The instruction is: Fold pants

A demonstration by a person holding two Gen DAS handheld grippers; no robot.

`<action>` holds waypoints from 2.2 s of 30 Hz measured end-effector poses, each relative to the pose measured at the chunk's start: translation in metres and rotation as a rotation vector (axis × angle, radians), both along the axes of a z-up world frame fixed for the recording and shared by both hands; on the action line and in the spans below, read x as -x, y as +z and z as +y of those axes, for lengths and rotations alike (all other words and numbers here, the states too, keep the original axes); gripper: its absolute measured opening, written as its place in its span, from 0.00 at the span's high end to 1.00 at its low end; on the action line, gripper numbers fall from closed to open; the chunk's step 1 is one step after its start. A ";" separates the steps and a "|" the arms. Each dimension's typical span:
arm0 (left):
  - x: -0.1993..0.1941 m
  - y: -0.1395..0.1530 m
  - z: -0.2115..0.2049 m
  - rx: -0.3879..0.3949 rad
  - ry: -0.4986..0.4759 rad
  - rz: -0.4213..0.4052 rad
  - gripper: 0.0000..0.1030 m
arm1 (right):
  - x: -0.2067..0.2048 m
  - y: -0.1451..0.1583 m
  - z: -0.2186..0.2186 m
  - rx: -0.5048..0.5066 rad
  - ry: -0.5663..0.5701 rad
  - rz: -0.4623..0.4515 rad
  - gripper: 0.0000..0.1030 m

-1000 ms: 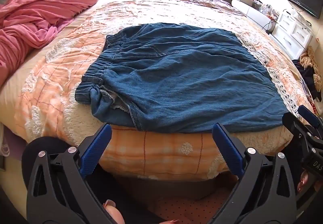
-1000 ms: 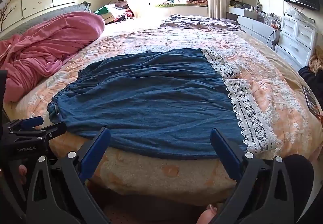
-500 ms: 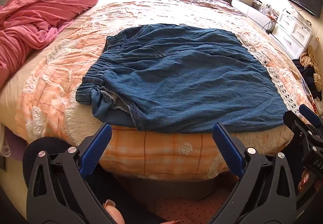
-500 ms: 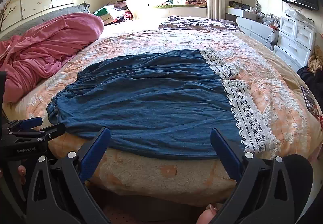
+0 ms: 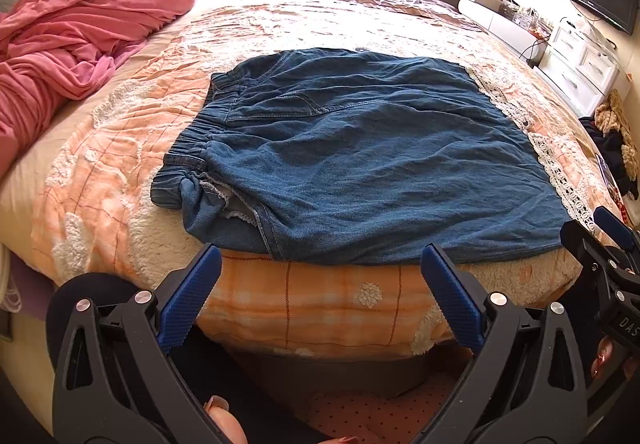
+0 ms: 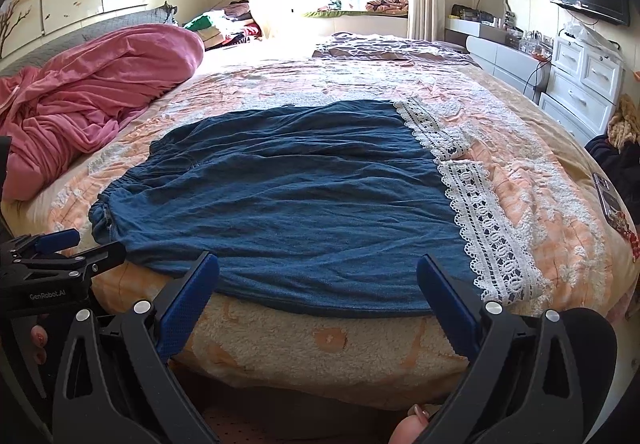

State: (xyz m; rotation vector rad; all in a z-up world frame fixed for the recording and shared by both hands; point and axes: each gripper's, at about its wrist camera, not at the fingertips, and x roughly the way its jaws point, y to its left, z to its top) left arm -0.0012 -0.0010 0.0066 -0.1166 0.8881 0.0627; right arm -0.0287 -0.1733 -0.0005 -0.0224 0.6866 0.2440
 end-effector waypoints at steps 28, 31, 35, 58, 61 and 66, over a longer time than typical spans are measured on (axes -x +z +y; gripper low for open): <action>0.000 0.001 0.001 0.001 -0.004 -0.001 0.09 | -0.001 0.001 0.002 0.005 0.000 -0.006 0.04; -0.002 0.000 0.001 0.002 -0.008 -0.001 0.09 | -0.002 0.002 0.002 0.004 0.000 -0.008 0.04; -0.007 0.000 -0.001 0.002 -0.016 -0.005 0.09 | -0.005 0.000 0.005 0.004 0.000 -0.001 0.04; -0.088 0.014 0.070 -0.007 0.037 -0.015 0.09 | -0.108 0.009 0.030 -0.053 0.134 0.092 0.04; -0.111 0.019 0.091 -0.026 0.049 -0.011 0.09 | -0.130 0.013 0.037 -0.041 0.154 0.099 0.04; -0.153 0.016 0.123 -0.038 0.050 0.019 0.09 | -0.166 0.015 0.051 -0.051 0.212 0.152 0.04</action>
